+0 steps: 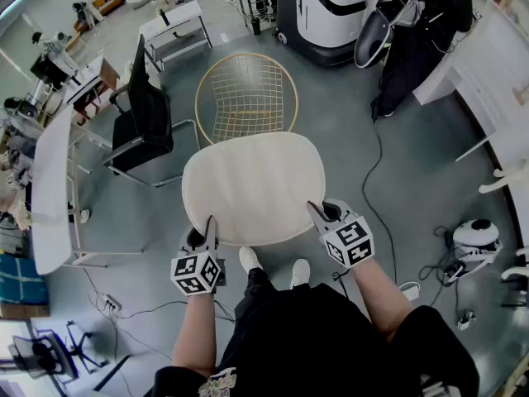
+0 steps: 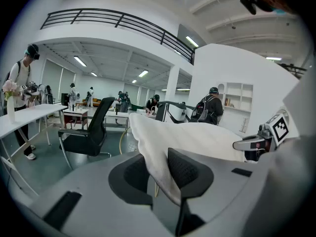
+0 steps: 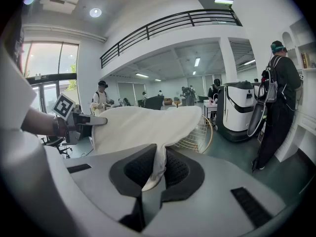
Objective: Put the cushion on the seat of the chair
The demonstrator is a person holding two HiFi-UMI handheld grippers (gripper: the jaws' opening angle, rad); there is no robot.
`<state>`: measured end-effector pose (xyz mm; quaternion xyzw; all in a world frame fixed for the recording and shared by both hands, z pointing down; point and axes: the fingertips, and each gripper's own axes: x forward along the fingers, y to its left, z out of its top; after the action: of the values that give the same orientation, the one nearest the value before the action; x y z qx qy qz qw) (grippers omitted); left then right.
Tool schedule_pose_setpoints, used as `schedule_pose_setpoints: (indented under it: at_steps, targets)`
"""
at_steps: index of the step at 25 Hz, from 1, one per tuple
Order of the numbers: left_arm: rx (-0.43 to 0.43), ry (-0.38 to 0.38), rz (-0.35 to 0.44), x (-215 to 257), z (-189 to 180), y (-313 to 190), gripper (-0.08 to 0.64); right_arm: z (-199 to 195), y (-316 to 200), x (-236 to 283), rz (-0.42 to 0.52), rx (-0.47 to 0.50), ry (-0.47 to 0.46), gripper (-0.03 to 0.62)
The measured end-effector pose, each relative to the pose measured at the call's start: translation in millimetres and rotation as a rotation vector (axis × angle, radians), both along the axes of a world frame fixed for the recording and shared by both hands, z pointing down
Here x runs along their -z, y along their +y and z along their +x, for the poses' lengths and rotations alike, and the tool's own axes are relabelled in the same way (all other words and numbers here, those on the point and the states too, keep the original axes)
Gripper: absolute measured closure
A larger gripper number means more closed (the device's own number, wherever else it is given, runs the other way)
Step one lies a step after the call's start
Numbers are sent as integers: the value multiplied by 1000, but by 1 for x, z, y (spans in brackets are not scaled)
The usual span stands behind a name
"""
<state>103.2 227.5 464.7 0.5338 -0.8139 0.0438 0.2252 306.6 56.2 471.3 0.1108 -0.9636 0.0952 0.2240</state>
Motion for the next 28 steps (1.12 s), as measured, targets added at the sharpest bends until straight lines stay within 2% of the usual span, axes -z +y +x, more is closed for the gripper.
schedule_pose_setpoints:
  at_steps: [18, 28]
  targets:
    - [-9, 5, 13, 1, -16, 7, 451, -14, 9, 3, -4, -7, -13, 549]
    - [-12, 8, 19, 3, -45, 15, 451, -43, 17, 6, -3, -15, -10, 549]
